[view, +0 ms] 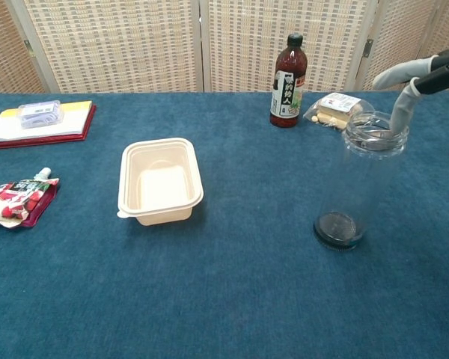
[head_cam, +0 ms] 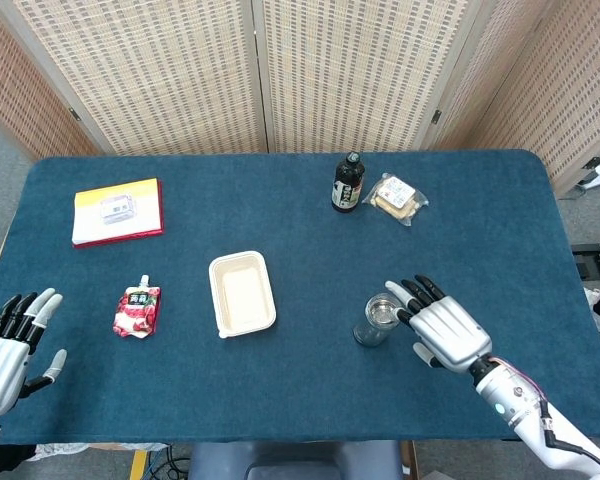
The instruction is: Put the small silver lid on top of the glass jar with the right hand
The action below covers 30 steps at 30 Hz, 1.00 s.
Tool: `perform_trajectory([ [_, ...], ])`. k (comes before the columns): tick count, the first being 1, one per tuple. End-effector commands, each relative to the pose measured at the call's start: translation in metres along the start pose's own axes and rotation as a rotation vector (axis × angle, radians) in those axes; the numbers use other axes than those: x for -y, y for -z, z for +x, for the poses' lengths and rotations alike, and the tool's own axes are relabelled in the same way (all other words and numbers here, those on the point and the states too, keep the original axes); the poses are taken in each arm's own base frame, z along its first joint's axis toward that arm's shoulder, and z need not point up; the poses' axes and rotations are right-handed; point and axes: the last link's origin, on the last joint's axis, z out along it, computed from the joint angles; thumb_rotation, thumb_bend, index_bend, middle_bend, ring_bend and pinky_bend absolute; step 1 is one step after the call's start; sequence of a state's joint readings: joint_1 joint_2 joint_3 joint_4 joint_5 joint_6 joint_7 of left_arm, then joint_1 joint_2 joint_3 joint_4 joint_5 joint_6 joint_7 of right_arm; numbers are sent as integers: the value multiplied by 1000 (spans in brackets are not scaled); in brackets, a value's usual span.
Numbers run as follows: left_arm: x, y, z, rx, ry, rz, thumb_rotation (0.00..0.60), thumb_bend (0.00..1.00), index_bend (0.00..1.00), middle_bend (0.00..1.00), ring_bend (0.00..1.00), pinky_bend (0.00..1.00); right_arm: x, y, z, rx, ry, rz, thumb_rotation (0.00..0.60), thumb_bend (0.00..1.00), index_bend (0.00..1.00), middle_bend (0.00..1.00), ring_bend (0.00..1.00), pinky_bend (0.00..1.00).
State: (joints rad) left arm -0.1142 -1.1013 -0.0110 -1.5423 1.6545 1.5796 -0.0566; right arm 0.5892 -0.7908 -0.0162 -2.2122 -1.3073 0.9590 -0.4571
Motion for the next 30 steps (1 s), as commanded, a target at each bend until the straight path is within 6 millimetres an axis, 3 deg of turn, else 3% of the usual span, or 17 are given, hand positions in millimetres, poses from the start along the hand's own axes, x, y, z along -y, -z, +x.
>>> perform_trajectory([
  [1,0,0,0,1,-1,1,600,374,0,47,0,0,-1,0,-2,5,1,-3,600,390,304,0,0,0],
  [13,1,0,0,-2,2,3,600,374,0,47,0,0,-4,-4,-12,29,-9,-6,600,390,304,0,0,0],
  [23,0,-1,-1,3,-5,2,600,373,0,47,0,0,4,9,14,-72,-64,27,600,390,304,0,0,0],
  [27,0,-1,-2,5,-9,1,600,373,0,47,0,0,-3,19,19,-139,-89,13,600,379,303,0,0,0],
  [30,-1,-1,-3,9,-12,0,600,373,0,47,0,0,-16,27,10,-222,-137,-4,600,362,208,0,0,0],
])
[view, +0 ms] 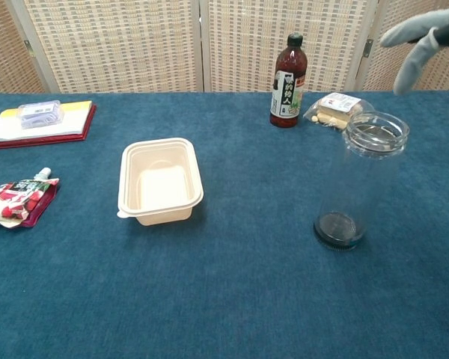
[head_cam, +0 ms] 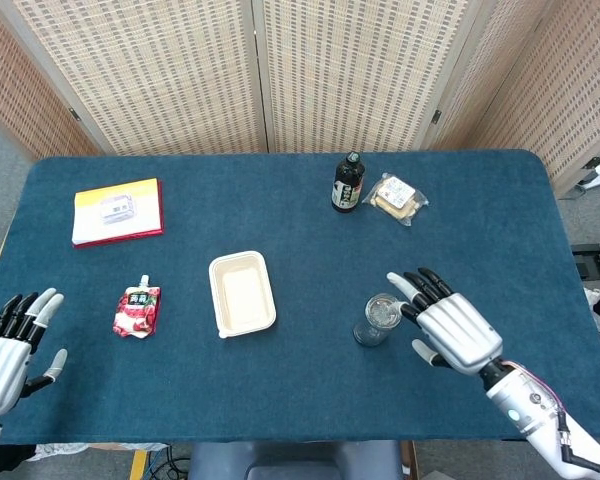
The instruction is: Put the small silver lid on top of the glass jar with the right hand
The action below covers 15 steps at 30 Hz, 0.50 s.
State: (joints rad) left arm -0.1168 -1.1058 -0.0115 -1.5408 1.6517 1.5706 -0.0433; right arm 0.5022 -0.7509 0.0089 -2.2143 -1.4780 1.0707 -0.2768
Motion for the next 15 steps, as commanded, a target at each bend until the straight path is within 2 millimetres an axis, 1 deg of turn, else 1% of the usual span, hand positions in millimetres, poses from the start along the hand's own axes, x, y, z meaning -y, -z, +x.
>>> perform_trajectory([
  [1,-1,0,-1,4,-4,-2,600,373,0,47,0,0,-19,15,-7,-113,-48,-28,600,360,146,0,0,0],
  [2,0,0,-1,7,-4,-2,600,373,0,47,0,0,-28,21,-13,-149,-61,-44,600,358,87,0,0,0],
  [4,0,-1,-2,10,-6,3,600,373,0,47,0,0,-42,31,-24,-187,-67,-82,600,357,15,0,0,0],
  [5,1,-2,-2,13,-4,7,600,373,0,47,0,0,-51,37,-32,-208,-68,-108,600,357,5,0,0,0],
  [9,1,-5,-4,22,-1,12,600,373,0,47,0,0,-74,62,-58,-231,-55,-199,600,355,5,0,0,0],
  [13,1,-9,-9,46,-9,13,600,374,0,47,0,0,-86,88,-84,-247,-50,-285,600,355,5,0,0,0],
  [15,1,-11,-12,54,-14,12,600,374,0,47,0,0,-90,98,-94,-254,-34,-314,600,355,5,0,0,0],
])
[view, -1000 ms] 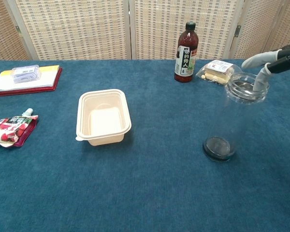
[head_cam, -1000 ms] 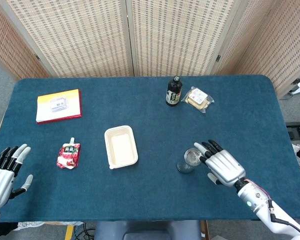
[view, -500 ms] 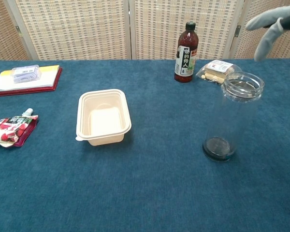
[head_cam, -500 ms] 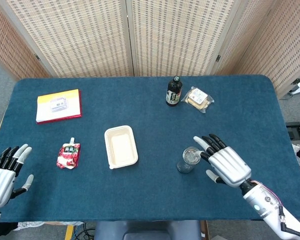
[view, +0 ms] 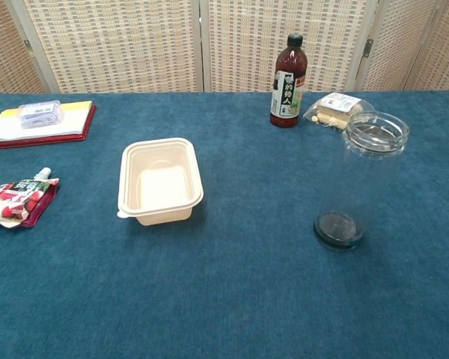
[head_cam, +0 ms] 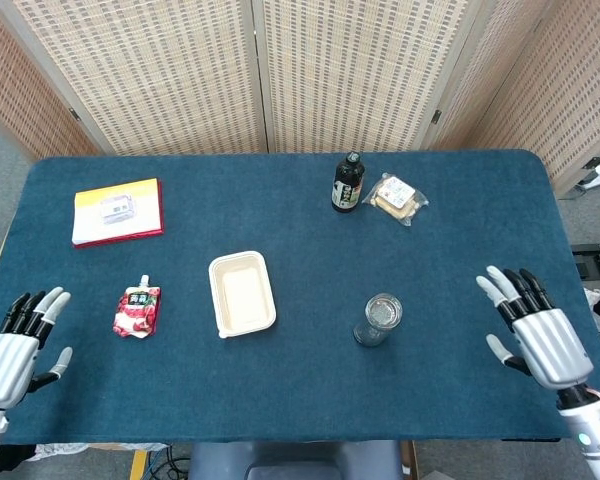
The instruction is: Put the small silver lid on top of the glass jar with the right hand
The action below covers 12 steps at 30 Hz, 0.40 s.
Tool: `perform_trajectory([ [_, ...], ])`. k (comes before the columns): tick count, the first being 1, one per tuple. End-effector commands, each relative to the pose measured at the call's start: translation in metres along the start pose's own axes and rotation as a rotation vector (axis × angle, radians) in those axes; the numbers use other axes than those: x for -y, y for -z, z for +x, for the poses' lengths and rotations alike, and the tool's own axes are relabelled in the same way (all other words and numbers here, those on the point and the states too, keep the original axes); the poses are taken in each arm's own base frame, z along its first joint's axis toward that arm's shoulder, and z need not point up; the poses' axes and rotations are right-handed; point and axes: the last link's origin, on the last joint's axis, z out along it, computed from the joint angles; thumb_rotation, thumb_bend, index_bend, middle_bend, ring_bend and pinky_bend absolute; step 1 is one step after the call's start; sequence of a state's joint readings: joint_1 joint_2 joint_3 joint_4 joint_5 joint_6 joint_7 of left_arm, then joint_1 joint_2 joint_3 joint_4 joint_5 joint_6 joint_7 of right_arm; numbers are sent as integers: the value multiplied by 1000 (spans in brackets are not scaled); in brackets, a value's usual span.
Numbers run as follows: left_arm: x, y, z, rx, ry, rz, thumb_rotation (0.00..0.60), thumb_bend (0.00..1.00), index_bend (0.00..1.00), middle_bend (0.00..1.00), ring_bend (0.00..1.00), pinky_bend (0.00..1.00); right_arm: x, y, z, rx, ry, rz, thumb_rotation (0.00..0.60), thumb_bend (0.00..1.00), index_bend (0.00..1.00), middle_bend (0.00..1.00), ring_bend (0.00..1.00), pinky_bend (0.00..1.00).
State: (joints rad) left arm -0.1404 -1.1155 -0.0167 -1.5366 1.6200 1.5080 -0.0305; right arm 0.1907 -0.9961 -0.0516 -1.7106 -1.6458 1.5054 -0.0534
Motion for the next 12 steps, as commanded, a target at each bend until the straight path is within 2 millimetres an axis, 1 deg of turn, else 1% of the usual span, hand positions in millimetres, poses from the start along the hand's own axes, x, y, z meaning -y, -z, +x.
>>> perform_trajectory([
  [1,-1,-3,-4,12,-8,-1,600,374,0,47,0,0,-13,31,-22,-18,2,-70,600,355,5,0,0,0],
  [4,-2,-5,-7,27,-14,-6,600,374,0,47,0,0,-19,45,-30,-47,-1,-99,600,355,5,0,0,0],
  [7,-4,-8,-12,44,-19,-11,600,373,0,47,0,0,-26,51,-35,-53,-18,-119,600,355,5,0,0,0],
  [12,-2,-13,-15,56,-21,-6,600,374,0,47,0,0,-30,51,-34,-58,-24,-124,600,355,5,0,0,0],
])
